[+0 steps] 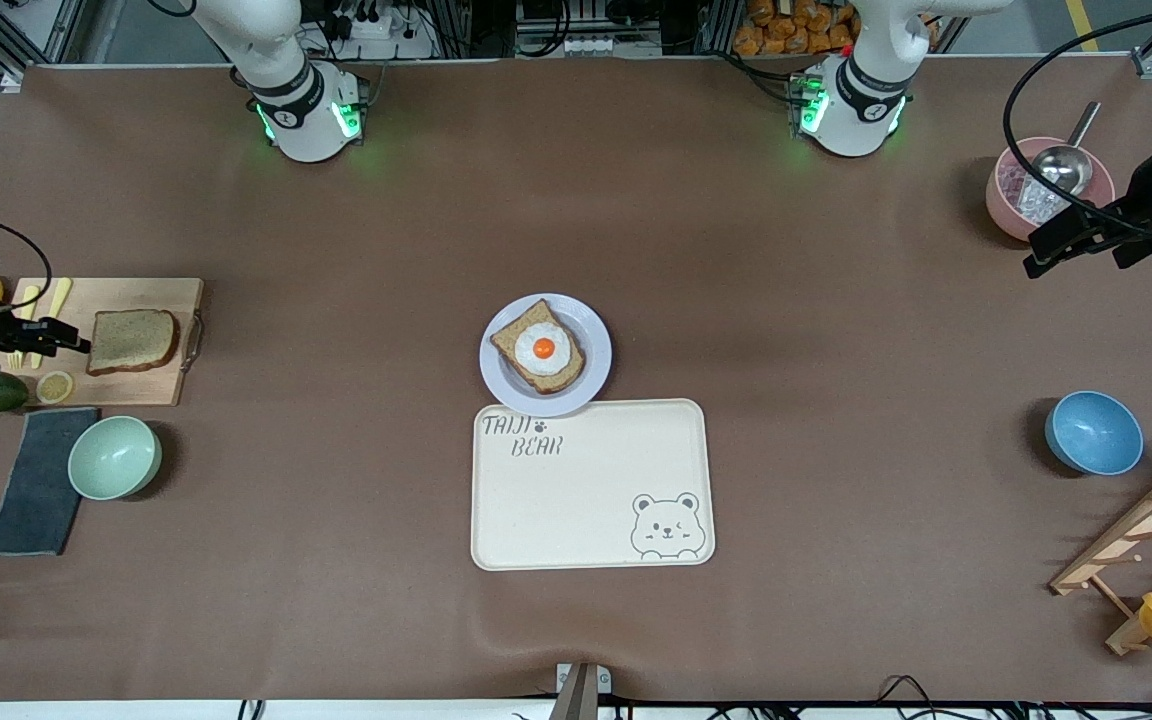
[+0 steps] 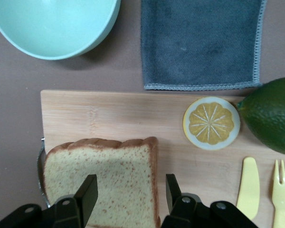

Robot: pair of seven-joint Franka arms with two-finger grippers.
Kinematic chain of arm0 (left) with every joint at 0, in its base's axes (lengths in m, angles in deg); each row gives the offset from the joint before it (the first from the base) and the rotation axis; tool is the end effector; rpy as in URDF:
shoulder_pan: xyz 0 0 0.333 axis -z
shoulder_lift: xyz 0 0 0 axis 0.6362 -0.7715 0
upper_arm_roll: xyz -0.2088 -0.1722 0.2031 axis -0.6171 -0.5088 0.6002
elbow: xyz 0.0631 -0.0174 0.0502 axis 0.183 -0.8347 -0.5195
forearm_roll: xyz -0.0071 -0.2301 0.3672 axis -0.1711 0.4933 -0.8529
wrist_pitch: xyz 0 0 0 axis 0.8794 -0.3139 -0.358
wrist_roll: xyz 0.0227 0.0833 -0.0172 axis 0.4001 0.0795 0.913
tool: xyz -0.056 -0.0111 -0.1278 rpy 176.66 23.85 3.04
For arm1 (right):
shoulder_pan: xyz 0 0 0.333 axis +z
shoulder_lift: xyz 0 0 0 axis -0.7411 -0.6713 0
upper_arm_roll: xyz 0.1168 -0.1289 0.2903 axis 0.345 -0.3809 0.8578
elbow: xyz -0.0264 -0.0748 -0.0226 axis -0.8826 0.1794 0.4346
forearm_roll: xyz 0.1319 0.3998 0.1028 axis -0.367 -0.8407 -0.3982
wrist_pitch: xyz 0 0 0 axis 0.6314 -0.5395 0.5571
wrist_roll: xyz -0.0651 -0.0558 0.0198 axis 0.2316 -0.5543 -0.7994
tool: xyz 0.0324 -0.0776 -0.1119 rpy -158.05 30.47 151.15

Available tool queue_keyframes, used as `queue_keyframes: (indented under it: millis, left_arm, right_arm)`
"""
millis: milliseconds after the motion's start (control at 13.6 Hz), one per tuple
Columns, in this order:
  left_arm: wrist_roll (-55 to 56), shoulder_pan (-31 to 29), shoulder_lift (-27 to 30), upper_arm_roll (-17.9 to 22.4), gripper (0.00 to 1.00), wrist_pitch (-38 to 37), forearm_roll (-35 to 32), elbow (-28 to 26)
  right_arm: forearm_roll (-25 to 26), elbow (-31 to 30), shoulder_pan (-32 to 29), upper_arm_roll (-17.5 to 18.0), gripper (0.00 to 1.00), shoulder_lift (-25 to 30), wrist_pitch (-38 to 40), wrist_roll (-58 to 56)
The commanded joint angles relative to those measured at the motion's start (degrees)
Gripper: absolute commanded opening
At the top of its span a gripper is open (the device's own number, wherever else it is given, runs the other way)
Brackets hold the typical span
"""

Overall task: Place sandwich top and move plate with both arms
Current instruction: 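Grasp the bread slice edge with the right gripper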

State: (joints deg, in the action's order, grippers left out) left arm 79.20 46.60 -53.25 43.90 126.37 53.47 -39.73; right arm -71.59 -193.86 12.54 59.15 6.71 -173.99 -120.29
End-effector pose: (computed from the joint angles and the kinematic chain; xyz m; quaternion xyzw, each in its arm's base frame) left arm 0.5971 -0.0409 0.6253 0.9982 0.0579 0.0120 0.0100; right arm 0.5292 -0.3486 0.2046 -0.9962 -0.0239 0.0309 0.0778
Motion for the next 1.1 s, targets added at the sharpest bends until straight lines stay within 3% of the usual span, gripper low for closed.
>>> queue_keyframes:
  millis: [0, 368, 810, 1031]
  left_arm:
    - [-0.9, 0.0, -1.0, -0.1, 1.00, 1.0, 1.0, 0.6]
    - [-1.0, -0.6, -0.6, -0.1, 1.00, 0.3, 0.6, 0.7]
    - [-0.8, -0.6, 0.1, -0.2, 1.00, -0.8, -0.3, 0.6]
    - [-0.8, -0.6, 0.2, -0.1, 1.00, -1.8, -0.3, 1.2]
  right_arm:
    - [-1.0, 1.3, -1.7, 1.1, 0.64, -1.0, -0.2, -2.9]
    - [-4.5, 1.9, -4.0, 1.1, 0.61, -4.9, -1.5, -9.4]
    - [-4.5, 1.5, -5.0, 1.1, 0.52, -5.4, -1.0, -10.1]
    - [-4.5, 1.4, -5.1, 1.1, 0.43, -5.4, -0.9, -10.1]
